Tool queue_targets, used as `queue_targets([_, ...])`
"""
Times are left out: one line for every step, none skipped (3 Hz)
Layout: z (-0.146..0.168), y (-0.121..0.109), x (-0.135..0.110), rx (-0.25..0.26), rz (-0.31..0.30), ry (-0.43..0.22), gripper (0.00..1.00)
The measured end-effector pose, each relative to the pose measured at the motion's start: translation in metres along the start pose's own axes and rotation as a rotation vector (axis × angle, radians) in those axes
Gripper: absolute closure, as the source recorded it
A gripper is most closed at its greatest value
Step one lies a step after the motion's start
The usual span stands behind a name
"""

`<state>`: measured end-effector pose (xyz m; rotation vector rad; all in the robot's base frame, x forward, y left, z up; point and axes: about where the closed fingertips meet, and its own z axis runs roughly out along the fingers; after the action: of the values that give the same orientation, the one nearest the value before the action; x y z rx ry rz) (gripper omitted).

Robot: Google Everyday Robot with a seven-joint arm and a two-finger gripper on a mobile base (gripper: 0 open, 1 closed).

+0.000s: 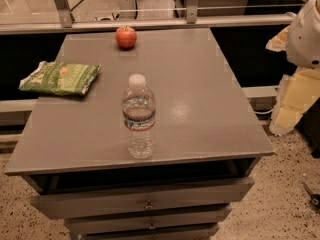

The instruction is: Move green jalapeno chip bag near water bottle

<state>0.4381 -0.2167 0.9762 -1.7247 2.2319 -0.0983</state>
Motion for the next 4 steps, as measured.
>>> queue_targets([0.000,0.000,0.000,0.000,0.000,0.000,0.00])
queue_targets([0.032,-0.024,-0.027,0.016,-0.029,-0.084,0.00])
queue_targets([0.067,-0.050,-0.060,0.008,-0.048,-0.193,0.00])
queue_targets([0.092,-0.077,-0.118,0.011,-0.070,-0.350,0.00])
